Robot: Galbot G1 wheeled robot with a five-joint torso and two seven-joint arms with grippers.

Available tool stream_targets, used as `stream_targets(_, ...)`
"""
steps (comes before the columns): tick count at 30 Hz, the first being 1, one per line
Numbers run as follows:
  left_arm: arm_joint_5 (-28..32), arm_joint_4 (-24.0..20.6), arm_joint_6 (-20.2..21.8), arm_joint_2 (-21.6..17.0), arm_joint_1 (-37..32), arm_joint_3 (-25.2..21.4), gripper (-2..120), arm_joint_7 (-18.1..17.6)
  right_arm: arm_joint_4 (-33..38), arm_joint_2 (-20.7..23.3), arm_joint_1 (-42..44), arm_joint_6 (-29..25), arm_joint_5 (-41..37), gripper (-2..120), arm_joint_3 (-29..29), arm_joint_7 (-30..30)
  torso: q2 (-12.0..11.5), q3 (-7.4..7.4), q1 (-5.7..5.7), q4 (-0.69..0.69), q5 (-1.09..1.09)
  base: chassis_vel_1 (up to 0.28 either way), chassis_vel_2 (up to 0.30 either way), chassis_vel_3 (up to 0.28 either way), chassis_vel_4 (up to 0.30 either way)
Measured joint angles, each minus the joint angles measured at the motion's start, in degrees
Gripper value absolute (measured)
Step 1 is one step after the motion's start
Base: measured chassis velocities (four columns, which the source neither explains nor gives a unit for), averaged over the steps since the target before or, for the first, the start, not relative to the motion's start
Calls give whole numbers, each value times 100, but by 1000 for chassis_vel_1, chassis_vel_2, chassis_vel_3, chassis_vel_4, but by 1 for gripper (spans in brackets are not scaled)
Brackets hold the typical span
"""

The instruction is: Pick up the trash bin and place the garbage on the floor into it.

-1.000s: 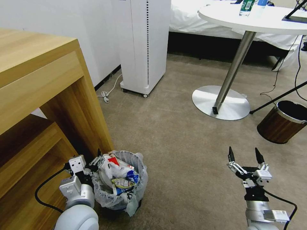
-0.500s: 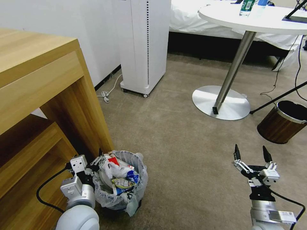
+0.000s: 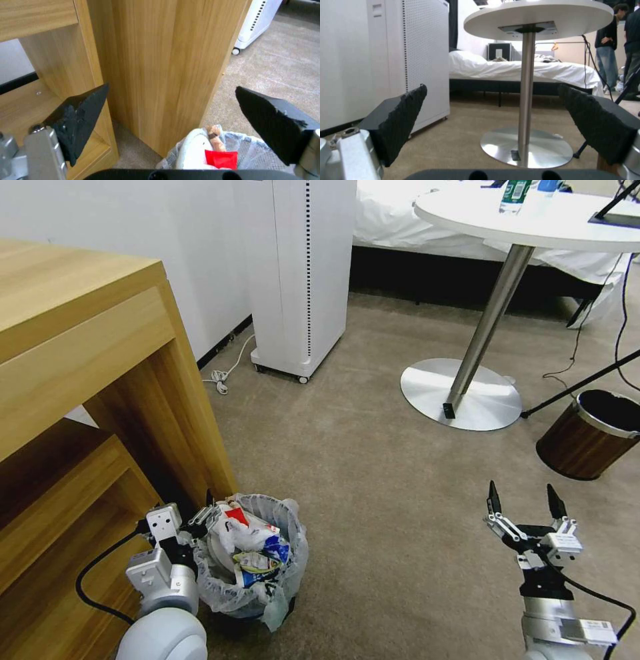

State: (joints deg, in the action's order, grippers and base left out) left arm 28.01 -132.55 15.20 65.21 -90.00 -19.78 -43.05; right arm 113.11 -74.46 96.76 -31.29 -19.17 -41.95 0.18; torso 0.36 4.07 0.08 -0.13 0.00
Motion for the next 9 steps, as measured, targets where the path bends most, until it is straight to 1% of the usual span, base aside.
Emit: stream_targets(9,3,0,0,0,0,0,100,-4,-3,1,-1,3,-4,100,3,0,0,0,0,0,0,0,0,0,0)
